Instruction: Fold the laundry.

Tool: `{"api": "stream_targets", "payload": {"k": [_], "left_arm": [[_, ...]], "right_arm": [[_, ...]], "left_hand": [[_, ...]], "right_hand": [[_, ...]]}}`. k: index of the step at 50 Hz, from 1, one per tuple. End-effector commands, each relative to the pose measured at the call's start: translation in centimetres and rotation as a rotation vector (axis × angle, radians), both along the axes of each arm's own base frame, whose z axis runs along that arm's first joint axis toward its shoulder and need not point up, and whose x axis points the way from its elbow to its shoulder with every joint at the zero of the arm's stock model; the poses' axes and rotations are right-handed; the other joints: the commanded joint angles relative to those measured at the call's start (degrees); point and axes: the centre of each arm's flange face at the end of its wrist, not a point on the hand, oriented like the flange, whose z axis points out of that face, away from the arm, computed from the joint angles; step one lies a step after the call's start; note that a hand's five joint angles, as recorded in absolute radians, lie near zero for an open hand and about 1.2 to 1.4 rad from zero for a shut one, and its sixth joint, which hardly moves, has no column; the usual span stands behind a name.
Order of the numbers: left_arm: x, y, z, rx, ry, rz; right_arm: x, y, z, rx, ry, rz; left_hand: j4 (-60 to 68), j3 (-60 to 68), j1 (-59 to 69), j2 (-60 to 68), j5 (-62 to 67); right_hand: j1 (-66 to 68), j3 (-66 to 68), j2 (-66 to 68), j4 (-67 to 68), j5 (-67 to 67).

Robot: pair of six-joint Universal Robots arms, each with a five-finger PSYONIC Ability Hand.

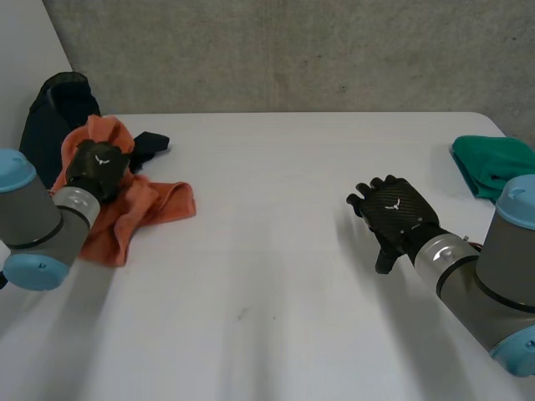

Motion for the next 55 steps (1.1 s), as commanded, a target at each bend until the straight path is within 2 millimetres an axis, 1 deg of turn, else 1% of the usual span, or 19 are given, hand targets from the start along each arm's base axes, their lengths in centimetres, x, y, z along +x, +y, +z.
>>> {"api": "stream_targets", "payload": {"k": [1,3,6,7,9,14,18,21,22,23,24,26,33,37,38,40,48,49,55], "left_arm": [[-3.2,1.8,4.5,-0.087,0.071,0.002],[-5.3,3.5,7.4,-0.138,0.165,-0.021],[-7.1,5.0,9.5,-0.163,0.254,-0.055],[-8.6,6.3,10.6,-0.162,0.321,-0.096],[-10.4,7.8,11.3,-0.145,0.391,-0.149],[-16.1,14.3,11.7,0.023,0.609,-0.342],[-18.4,17.8,10.9,0.166,0.724,-0.424],[-19.5,18.9,9.5,0.241,0.765,-0.453],[-20.2,19.2,8.4,0.278,0.771,-0.455],[-20.4,19.2,7.9,0.289,0.763,-0.455],[-20.7,19.2,7.6,0.293,0.757,-0.454],[-21.1,19.2,7.1,0.288,0.737,-0.454],[-20.4,18.5,7.2,0.247,0.679,-0.435],[-17.3,15.7,8.8,0.167,0.652,-0.352],[-15.7,14.5,9.3,0.139,0.639,-0.31],[-14.5,13.7,9.6,0.12,0.624,-0.278],[-9.1,12.3,7.7,0.136,0.472,-0.122],[-7.7,12.2,7.2,0.135,0.424,-0.086],[-5.3,12.6,5.1,0.167,0.307,-0.018]], "right_arm": [[-0.2,-0.4,0.3,-0.009,-0.005,-0.011],[-0.2,-0.4,0.4,-0.013,-0.006,-0.011],[-0.2,-0.6,0.8,-0.021,-0.015,-0.014],[-0.2,-0.6,0.9,-0.024,-0.015,-0.016],[-0.2,-0.8,1.1,-0.034,-0.02,-0.019],[-0.3,-1.4,1.7,-0.052,-0.024,-0.048],[-0.6,-1.9,2.2,-0.073,-0.024,-0.091],[-0.8,-2.5,2.5,-0.087,-0.025,-0.121],[-1.0,-2.6,2.6,-0.09,-0.023,-0.13],[-1.2,-2.8,2.7,-0.093,-0.023,-0.14],[-1.6,-3.2,2.8,-0.096,-0.023,-0.159],[-1.9,-3.5,2.8,-0.097,-0.024,-0.172],[-3.3,-5.1,3.6,-0.122,-0.035,-0.222],[-3.7,-5.7,4.3,-0.131,-0.047,-0.233],[-3.6,-5.8,4.4,-0.133,-0.047,-0.233],[-3.7,-5.7,4.5,-0.115,-0.042,-0.23],[-3.7,-3.8,5.0,0.094,0.012,-0.183],[-3.7,-3.5,5.1,0.12,0.017,-0.177],[-2.6,-2.1,5.8,0.268,-0.085,-0.172]], "left_hand": [[14.93,15.41,14.24,14.54,16.34],[14.93,15.41,14.24,14.54,16.34],[14.93,15.41,14.24,14.54,16.34],[14.93,15.41,14.24,14.54,16.34],[14.93,15.41,14.24,14.54,16.34],[14.93,15.41,14.24,14.54,16.34],[14.93,15.41,14.24,14.54,16.34],[14.93,15.41,14.24,14.54,16.34],[-19.18,-18.71,-19.88,-19.57,-17.78],[-43.01,-42.53,-43.7,-43.4,-41.6],[-55.07,-54.59,-55.76,-55.46,-53.66],[-54.01,-53.54,-54.7,-54.4,-52.6],[-54.86,-54.38,-55.55,-55.24,-53.45],[-54.69,-54.21,-55.38,-55.08,-53.28],[-54.69,-54.21,-55.38,-55.07,-53.28],[-54.69,-54.21,-55.38,-55.07,-53.28],[-52.5,-52.02,-53.19,-52.89,-51.09],[-52.33,-51.86,-53.02,-52.72,-50.92],[-51.83,-51.35,-52.52,-52.22,-50.42]], "right_hand": [[-1.7,-2.37,-2.78,-3.55,-3.35],[-1.7,-2.37,-2.78,-3.55,-3.35],[-1.7,-2.37,-2.78,-3.55,-3.35],[-1.7,-2.37,-2.78,-3.55,-3.35],[-1.7,-2.37,-2.78,-3.55,-3.35],[-1.7,-2.37,-2.78,-3.55,-3.35],[-1.7,-2.37,-2.78,-3.55,-3.35],[-1.7,-2.37,-2.78,-3.55,-3.35],[-1.7,-2.37,-2.78,-3.55,-3.35],[-1.7,-2.37,-2.78,-3.55,-3.35],[-1.7,-2.37,-2.78,-3.55,-3.35],[-1.7,-2.37,-2.78,-3.55,-3.35],[-1.7,-2.37,-2.78,-3.55,-3.35],[-1.7,-2.37,-2.78,-3.55,-3.35],[-1.7,-2.37,-2.78,-3.55,-3.35],[-1.7,-2.37,-2.78,-3.55,-3.35],[-1.7,-2.37,-2.78,-3.55,-3.35],[-1.7,-2.37,-2.78,-3.55,-3.35],[-1.7,-2.37,-2.78,-3.55,-3.35]]}}
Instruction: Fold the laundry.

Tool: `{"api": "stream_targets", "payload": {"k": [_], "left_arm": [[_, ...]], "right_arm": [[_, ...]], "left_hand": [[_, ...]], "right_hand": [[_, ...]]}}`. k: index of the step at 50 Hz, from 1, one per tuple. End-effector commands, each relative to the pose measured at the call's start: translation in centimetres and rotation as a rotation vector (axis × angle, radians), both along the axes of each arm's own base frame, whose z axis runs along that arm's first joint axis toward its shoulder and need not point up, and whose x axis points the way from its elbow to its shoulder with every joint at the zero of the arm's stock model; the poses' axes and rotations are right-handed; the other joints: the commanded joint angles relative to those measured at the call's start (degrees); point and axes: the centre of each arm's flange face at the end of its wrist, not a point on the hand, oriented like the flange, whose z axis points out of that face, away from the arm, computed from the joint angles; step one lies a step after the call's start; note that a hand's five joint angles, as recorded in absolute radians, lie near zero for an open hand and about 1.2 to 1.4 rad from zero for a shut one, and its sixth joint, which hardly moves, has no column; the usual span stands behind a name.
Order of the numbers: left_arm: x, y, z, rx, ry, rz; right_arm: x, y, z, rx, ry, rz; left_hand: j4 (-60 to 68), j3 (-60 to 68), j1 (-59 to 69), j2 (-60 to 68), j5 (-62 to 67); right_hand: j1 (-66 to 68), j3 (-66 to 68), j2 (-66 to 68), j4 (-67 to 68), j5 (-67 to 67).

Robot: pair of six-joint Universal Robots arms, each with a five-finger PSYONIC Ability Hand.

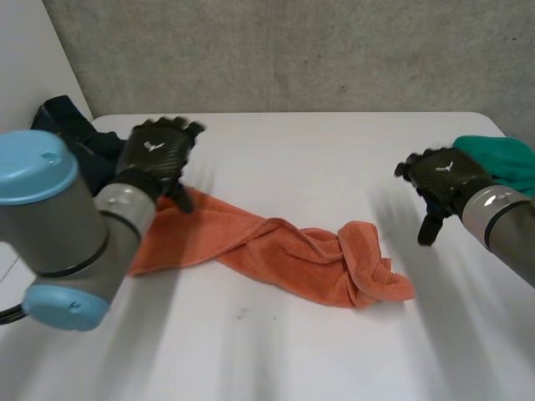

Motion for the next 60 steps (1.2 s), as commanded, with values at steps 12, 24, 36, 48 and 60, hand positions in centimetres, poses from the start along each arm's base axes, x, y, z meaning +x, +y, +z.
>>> {"api": "stream_targets", "payload": {"k": [12,24,36,48,60], "left_arm": [[7.2,-0.1,-5.6,0.145,-0.266,0.159],[8.1,0.2,-7.2,0.205,-0.276,0.175],[7.6,-0.1,-8.3,0.219,-0.283,0.158],[6.6,0.0,-9.3,0.231,-0.285,0.096],[6.3,-1.2,-10.8,0.248,-0.295,0.091]], "right_arm": [[5.7,1.9,-2.0,0.273,-0.209,0.044],[6.8,1.9,-6.2,0.285,-0.071,0.02],[6.2,2.2,-4.6,0.105,-0.042,0.049],[4.9,3.1,-5.0,0.054,0.046,0.065],[4.7,3.5,-4.7,0.041,0.04,0.068]], "left_hand": [[4.61,4.07,5.41,4.55,3.56],[11.16,10.62,11.96,11.1,10.11],[16.05,15.51,16.85,15.99,15.0],[24.96,24.42,25.76,24.9,23.91],[29.51,28.96,30.3,29.44,28.46]], "right_hand": [[-1.7,-2.39,-2.78,-3.55,-3.36],[14.47,13.78,13.39,12.62,12.81],[68.3,67.61,67.22,66.45,66.64],[68.3,67.61,67.22,66.45,66.64],[68.3,67.61,67.22,66.45,66.64]]}}
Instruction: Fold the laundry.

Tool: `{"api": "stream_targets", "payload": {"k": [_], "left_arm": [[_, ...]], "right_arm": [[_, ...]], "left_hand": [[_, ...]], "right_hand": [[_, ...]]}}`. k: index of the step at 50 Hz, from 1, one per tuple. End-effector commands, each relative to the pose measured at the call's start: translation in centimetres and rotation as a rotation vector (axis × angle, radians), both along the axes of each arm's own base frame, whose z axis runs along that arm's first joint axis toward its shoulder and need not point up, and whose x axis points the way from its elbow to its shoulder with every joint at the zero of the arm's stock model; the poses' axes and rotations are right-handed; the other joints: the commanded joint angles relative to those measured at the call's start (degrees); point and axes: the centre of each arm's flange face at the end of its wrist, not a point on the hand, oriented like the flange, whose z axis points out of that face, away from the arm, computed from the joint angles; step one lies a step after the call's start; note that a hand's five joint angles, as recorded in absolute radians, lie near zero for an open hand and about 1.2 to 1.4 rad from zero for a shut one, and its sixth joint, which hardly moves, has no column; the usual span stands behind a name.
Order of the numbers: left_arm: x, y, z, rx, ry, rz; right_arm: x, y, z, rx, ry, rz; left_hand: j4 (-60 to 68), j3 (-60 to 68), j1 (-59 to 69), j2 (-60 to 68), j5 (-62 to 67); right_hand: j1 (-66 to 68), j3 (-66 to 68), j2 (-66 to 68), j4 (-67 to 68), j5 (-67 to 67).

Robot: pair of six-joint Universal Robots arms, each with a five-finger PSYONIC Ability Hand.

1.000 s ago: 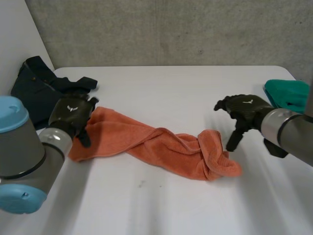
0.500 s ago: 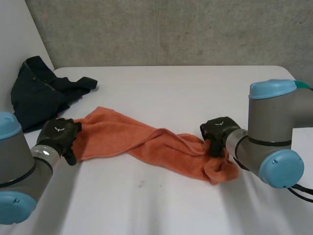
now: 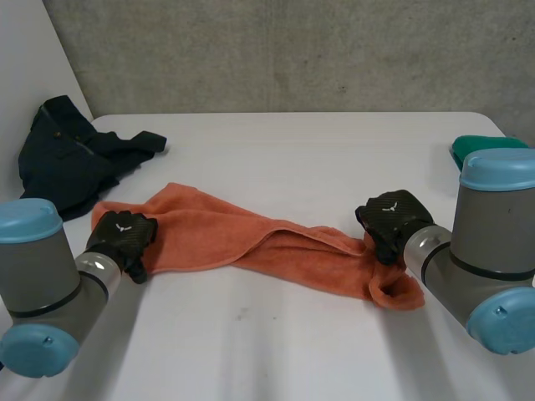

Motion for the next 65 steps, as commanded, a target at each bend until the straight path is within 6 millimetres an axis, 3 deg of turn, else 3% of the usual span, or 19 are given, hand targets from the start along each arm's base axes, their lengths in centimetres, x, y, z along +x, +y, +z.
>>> {"api": "stream_targets", "payload": {"k": [1,11,13,17,25,34,38,39,45,48,51,54,56,58,59,63,65], "left_arm": [[-0.2,-0.8,-0.9,0.011,-0.005,0.0],[-0.3,-1.9,-1.7,0.006,-0.031,-0.007],[-0.2,-2.0,-1.6,-0.001,-0.038,-0.006],[-0.2,-2.7,-1.0,-0.061,-0.033,0.0],[-0.3,-3.4,2.2,-0.201,0.004,0.004],[-0.5,-3.0,2.1,-0.19,-0.003,-0.004],[-0.3,-2.4,2.2,-0.167,-0.025,-0.004],[-0.2,-2.1,2.6,-0.164,-0.029,-0.004],[0.3,0.4,9.3,-0.249,0.008,-0.006],[0.3,1.6,11.7,-0.298,0.029,-0.012],[0.1,2.2,12.7,-0.322,0.046,-0.023],[-0.2,2.2,12.4,-0.318,0.049,-0.032],[-0.4,1.3,10.7,-0.278,0.029,-0.037],[-0.8,0.3,9.2,-0.246,0.018,-0.038],[-1.2,-1.2,8.3,-0.243,0.007,-0.039],[-2.8,-5.0,7.9,-0.309,-0.009,-0.055],[-3.6,-6.5,8.8,-0.368,-0.006,-0.061]], "right_arm": [[0.0,0.2,0.1,-0.011,-0.008,0.001],[-0.1,0.4,0.0,-0.007,-0.007,0.002],[-0.2,0.4,0.1,-0.01,-0.007,0.001],[-0.2,0.6,0.1,-0.015,-0.01,0.002],[-0.3,0.7,0.3,-0.021,-0.013,0.002],[-0.3,1.1,0.4,-0.01,-0.005,0.017],[-0.6,1.6,2.0,-0.049,0.057,0.052],[-0.8,1.6,2.6,-0.063,0.073,0.057],[-3.7,1.7,7.3,-0.148,0.224,0.043],[-4.4,2.4,7.9,-0.123,0.289,0.062],[-4.8,3.3,7.8,-0.058,0.35,0.099],[-4.8,3.4,7.4,-0.028,0.359,0.108],[-4.5,3.0,6.9,-0.039,0.357,0.109],[-3.9,1.3,5.6,-0.073,0.349,0.096],[-3.7,0.6,5.3,-0.096,0.34,0.089],[-2.5,-3.3,5.5,-0.264,0.258,0.029],[-1.8,-5.6,6.9,-0.392,0.184,-0.01]], "left_hand": [[8.44,8.76,8.43,8.71,8.53],[18.35,18.66,18.33,18.61,18.44],[23.89,24.21,23.88,24.16,23.98],[46.7,47.02,46.69,46.97,46.8],[46.77,47.09,46.76,47.04,46.87],[46.77,47.09,46.76,47.04,46.87],[46.77,47.09,46.76,47.04,46.87],[46.77,47.09,46.76,47.04,46.87],[46.77,47.09,46.76,47.04,46.87],[46.77,47.09,46.76,47.04,46.87],[46.77,47.09,46.76,47.04,46.87],[46.77,47.09,46.76,47.04,46.87],[46.77,47.09,46.76,47.04,46.87],[46.77,47.09,46.76,47.04,46.87],[46.77,47.09,46.76,47.04,46.87],[46.77,47.09,46.76,47.04,46.87],[46.77,47.09,46.76,47.04,46.87]], "right_hand": [[25.68,13.66,12.75,12.38,15.02],[25.68,13.66,12.75,12.38,15.02],[25.68,13.66,12.75,12.38,15.02],[25.68,13.66,12.75,12.38,15.02],[25.68,13.66,12.75,12.38,15.02],[25.68,13.66,12.75,12.38,15.02],[25.68,13.66,12.75,12.38,15.02],[25.68,13.66,12.75,12.38,15.02],[25.68,13.66,12.75,12.38,15.02],[25.68,13.66,12.75,12.38,15.02],[25.68,13.66,12.75,12.38,15.02],[25.68,13.66,12.75,12.38,15.02],[25.68,13.66,12.75,12.38,15.02],[25.68,13.66,12.75,12.38,15.02],[25.68,13.66,12.75,12.38,15.02],[25.68,13.66,12.75,12.38,15.02],[25.68,13.66,12.75,12.38,15.02]]}}
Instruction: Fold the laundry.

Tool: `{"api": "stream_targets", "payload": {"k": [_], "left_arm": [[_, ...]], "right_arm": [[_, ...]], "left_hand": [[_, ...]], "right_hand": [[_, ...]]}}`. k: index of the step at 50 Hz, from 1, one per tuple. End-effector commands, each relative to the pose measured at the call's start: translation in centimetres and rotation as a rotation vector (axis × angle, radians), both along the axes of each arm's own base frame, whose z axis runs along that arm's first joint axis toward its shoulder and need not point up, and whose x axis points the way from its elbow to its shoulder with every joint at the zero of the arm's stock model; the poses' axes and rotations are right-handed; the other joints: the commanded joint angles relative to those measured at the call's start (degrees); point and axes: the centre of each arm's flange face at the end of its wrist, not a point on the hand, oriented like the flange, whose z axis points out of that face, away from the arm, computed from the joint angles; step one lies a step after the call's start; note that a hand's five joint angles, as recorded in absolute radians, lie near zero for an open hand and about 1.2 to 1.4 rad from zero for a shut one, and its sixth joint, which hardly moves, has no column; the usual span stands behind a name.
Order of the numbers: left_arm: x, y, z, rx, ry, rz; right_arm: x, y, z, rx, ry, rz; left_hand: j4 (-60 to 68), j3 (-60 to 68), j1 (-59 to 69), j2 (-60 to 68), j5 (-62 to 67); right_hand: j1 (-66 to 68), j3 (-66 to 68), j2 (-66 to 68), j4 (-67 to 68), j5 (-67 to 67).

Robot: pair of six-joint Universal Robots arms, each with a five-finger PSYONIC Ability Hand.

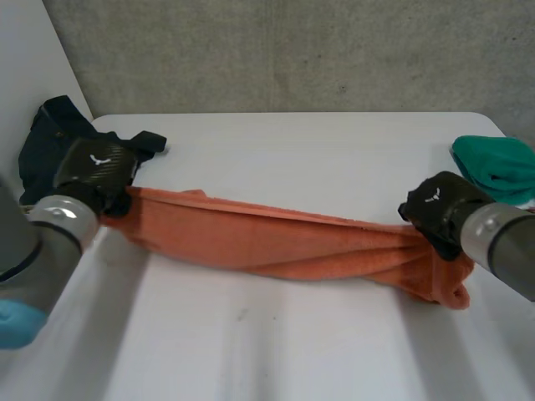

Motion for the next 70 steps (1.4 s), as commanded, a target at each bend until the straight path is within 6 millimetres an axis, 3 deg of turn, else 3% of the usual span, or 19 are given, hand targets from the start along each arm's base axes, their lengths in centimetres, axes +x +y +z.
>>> {"api": "stream_targets", "payload": {"k": [1,4,5,8,9,11,15,17,23,28,30,37,41,43,44,45,52,59,70], "left_arm": [[-3.0,-6.5,-0.1,-0.139,-0.015,-0.024],[-4.6,-9.0,4.4,-0.33,0.037,-0.033],[-5.1,-9.9,7.2,-0.443,0.083,-0.032],[-5.4,-10.6,11.6,-0.624,0.149,-0.024],[-5.5,-10.7,14.0,-0.73,0.194,-0.018],[-5.6,-10.5,15.8,-0.811,0.234,-0.013],[-6.2,-9.4,17.9,-0.904,0.306,-0.021],[-6.6,-9.0,16.7,-0.863,0.3,-0.032],[-6.0,-8.1,10.7,-0.67,0.239,-0.037],[-5.0,-5.6,2.4,-0.42,0.149,-0.038],[-4.7,-4.5,0.4,-0.358,0.122,-0.043],[-3.5,-0.4,-5.1,-0.166,0.056,-0.059],[-3.5,0.2,-5.9,-0.14,0.047,-0.068],[-3.5,0.1,-5.9,-0.142,0.05,-0.067],[-3.5,0.1,-5.9,-0.141,0.051,-0.065],[-3.5,0.1,-5.8,-0.142,0.051,-0.065],[-3.1,-0.1,-4.7,-0.17,0.063,-0.053],[-3.0,0.0,-4.3,-0.163,0.079,-0.052],[-3.0,0.1,-4.4,-0.145,0.085,-0.052]], "right_arm": [[2.3,-7.0,1.8,-0.34,-0.196,-0.037],[3.1,-9.5,5.6,-0.552,-0.299,-0.032],[3.3,-10.0,6.7,-0.606,-0.323,-0.03],[3.7,-11.3,11.0,-0.809,-0.405,-0.013],[3.8,-11.4,11.9,-0.856,-0.423,-0.005],[4.0,-11.7,14.2,-0.978,-0.477,0.013],[4.2,-11.7,15.0,-1.026,-0.548,0.038],[4.0,-11.9,14.5,-0.998,-0.563,0.046],[4.1,-10.9,8.8,-0.735,-0.555,0.096],[2.1,-9.7,2.3,-0.419,-0.463,0.076],[0.8,-8.1,-0.7,-0.218,-0.42,0.05],[-0.6,-3.7,-5.5,0.116,-0.336,0.116],[-1.2,-3.1,-6.7,0.146,-0.309,0.13],[-1.2,-3.1,-6.9,0.147,-0.312,0.122],[-1.4,-3.2,-7.1,0.147,-0.322,0.106],[-1.4,-3.2,-7.2,0.146,-0.33,0.095],[-3.4,-4.2,-8.1,0.156,-0.508,-0.133],[-4.9,-3.8,-7.1,0.215,-0.735,-0.324],[-5.1,-2.0,-8.1,0.346,-0.79,-0.411]], "left_hand": [[11.32,11.69,13.69,11.36,14.23],[11.32,11.69,13.69,11.36,14.23],[11.32,11.69,13.69,11.36,14.23],[11.32,11.69,13.69,11.36,14.23],[11.32,11.69,13.69,11.36,14.23],[11.32,11.69,13.69,11.36,14.23],[11.32,11.69,13.69,11.36,14.23],[11.32,11.69,13.69,11.36,14.23],[11.32,11.69,13.69,11.36,14.23],[11.32,11.69,13.69,11.36,14.23],[11.32,11.69,13.69,11.36,14.23],[11.32,11.69,13.69,11.36,14.23],[11.32,11.69,13.69,11.36,14.23],[11.32,11.69,13.69,11.36,14.23],[11.32,11.69,13.69,11.36,14.23],[11.32,11.69,13.69,11.36,14.23],[11.32,11.69,13.69,11.36,14.23],[11.32,11.69,13.69,11.36,14.23],[11.32,11.69,13.69,11.36,14.23]], "right_hand": [[25.68,12.62,12.75,11.8,14.92],[25.68,12.62,12.75,11.8,14.92],[25.68,12.62,12.75,11.8,14.92],[25.68,12.62,12.75,11.8,14.92],[25.68,12.62,12.75,11.8,14.92],[25.68,12.62,12.75,11.8,14.92],[25.68,12.62,12.75,11.8,14.92],[25.68,12.62,12.75,11.8,14.92],[25.68,12.62,12.75,11.8,14.92],[25.68,12.62,12.75,11.8,14.92],[25.68,12.62,12.75,11.8,14.92],[25.68,12.62,12.75,11.8,14.92],[25.68,12.62,12.75,11.8,14.92],[11.66,-1.39,-1.27,-2.22,0.9],[-13.87,-26.92,-26.8,-27.75,-24.63],[-21.95,-35.01,-34.88,-35.83,-32.71],[-33.11,-46.17,-46.04,-46.99,-43.87],[-34.48,-47.53,-47.41,-48.36,-45.24],[-32.3,-45.35,-45.23,-46.18,-43.06]]}}
